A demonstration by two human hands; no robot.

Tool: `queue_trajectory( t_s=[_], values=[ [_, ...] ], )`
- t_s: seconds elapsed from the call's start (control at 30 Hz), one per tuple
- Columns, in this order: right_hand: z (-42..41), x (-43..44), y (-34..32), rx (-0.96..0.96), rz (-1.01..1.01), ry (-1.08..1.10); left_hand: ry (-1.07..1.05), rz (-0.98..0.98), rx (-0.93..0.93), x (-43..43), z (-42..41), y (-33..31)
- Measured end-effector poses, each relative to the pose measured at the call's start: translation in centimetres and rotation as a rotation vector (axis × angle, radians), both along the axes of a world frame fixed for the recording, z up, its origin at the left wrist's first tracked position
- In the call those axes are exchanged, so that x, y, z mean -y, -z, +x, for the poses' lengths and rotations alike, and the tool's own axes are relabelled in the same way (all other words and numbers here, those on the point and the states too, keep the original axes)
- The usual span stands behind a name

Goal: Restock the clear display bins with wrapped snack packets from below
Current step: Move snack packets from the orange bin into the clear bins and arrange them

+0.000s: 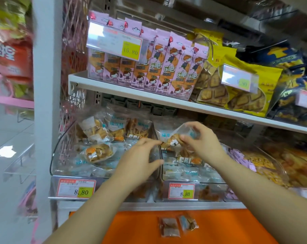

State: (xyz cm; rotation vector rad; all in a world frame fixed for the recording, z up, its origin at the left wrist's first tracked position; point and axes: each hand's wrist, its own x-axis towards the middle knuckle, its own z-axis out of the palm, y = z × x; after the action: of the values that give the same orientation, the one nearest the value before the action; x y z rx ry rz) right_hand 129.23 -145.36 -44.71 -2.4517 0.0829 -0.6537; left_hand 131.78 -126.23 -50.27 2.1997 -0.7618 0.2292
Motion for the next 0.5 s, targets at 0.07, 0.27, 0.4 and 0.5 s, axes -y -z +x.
queue_trajectory(
  t_s=[0.07,0.27,0.4,0.5],
  values=[
    [1.4,-0.3,0.4,-0.112,-0.048,0.022,0.009,0.111,-0.021,-0.1,0.1,0.7],
    [3.9,-1.1,0.9,-0.176,-0.381,0.152,0.033,0.182,-0.002,0.2,0.1,1.5],
    [4.1,-1.5,1.4,-0.22,-0.553,0.151,0.053,0.18,-0.006,0.1,0.1,1.4],
    [4.1,-1.3,1.7,-0.216,-0.683,0.137,0.051,0.185,-0.002,0.2,0.0,1.5]
  ],
)
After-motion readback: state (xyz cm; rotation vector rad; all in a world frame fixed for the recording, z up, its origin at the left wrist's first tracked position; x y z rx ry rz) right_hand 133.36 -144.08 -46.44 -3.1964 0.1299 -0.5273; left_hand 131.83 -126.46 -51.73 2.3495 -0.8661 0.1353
